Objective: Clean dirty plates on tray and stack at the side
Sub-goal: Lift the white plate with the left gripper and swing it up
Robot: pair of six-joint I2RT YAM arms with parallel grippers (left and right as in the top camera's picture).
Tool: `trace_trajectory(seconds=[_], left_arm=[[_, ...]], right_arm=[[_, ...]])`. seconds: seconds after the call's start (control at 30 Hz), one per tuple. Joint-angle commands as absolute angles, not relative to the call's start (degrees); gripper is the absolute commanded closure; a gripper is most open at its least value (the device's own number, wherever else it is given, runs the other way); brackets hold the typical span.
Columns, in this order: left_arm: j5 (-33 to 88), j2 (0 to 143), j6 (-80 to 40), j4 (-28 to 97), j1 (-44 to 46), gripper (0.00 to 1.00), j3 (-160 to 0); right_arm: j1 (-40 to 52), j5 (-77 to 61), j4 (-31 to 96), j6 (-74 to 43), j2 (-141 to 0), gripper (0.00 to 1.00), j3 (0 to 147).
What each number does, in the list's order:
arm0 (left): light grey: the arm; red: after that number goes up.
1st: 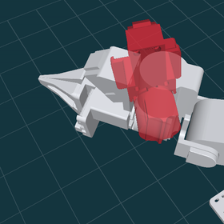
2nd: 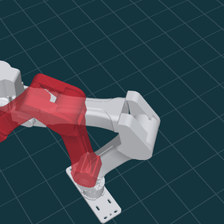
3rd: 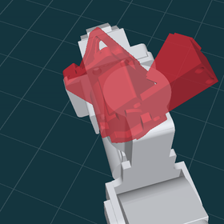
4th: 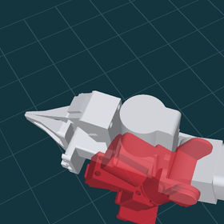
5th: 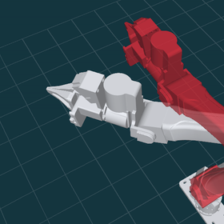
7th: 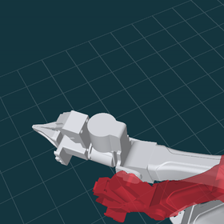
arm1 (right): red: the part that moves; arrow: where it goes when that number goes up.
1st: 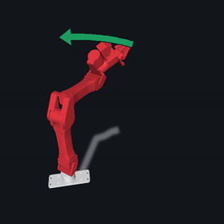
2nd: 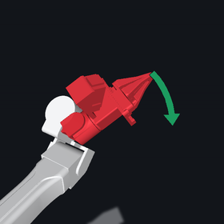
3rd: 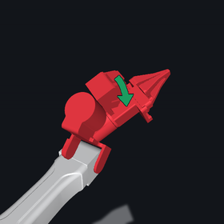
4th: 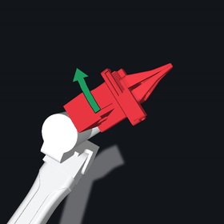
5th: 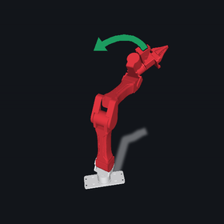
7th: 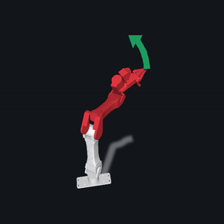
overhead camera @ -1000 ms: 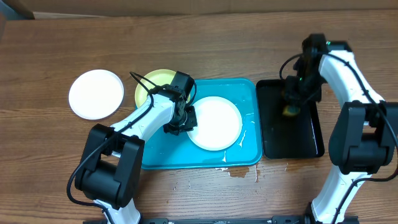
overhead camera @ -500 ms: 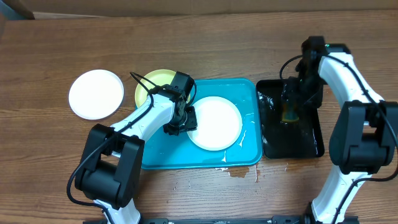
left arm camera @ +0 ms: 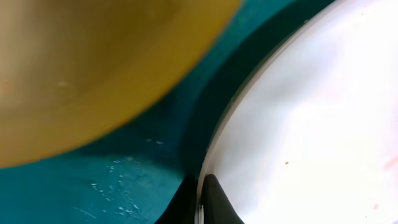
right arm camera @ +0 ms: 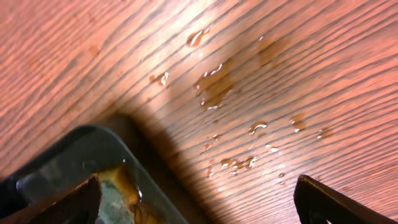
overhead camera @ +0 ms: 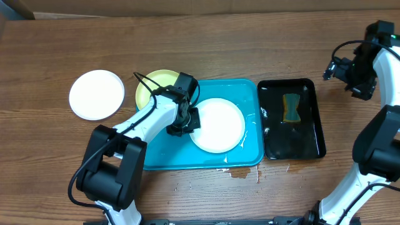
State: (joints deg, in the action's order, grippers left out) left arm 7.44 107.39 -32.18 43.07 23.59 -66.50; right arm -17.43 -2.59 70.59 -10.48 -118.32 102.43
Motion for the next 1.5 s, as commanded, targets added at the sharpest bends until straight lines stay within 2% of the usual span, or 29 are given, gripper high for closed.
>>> trace_trajectory(seconds=[0.0,0.4,0.6,0.9,1.13,1.47], left_arm=[[8.03,108.09,-28.64,44.01,24.36,0.96,-67.26],[8.36,107.83,-21.34,62.33,21.91,0.96,-89.41],[5.15,107.83,-21.45,65.34,23.9,0.96,-99.5],[-14.85,107.83,-24.23,61.69,35.9,0.96,-105.49],[-35.83,107.9,-24.05,56.27,48.71,0.96,-105.49],[-58.96,109.89,-7.64,42.46,65.04,0.96,-105.47]], right_arm=[[-18.02,-2.61,69.56,-10.72,-116.71,0.0,103.18],[-18.02,-2.61,68.6,-10.72,-116.71,0.0,103.15],[-18.02,-2.61,68.6,-10.7,-116.71,0.0,103.15],[-18.02,-2.61,68.6,-10.7,-116.71,0.0,103.15],[-18.02,-2.61,68.6,-10.72,-116.71,0.0,103.15],[-18.02,-2.61,68.6,-10.7,-116.71,0.0,103.15]])
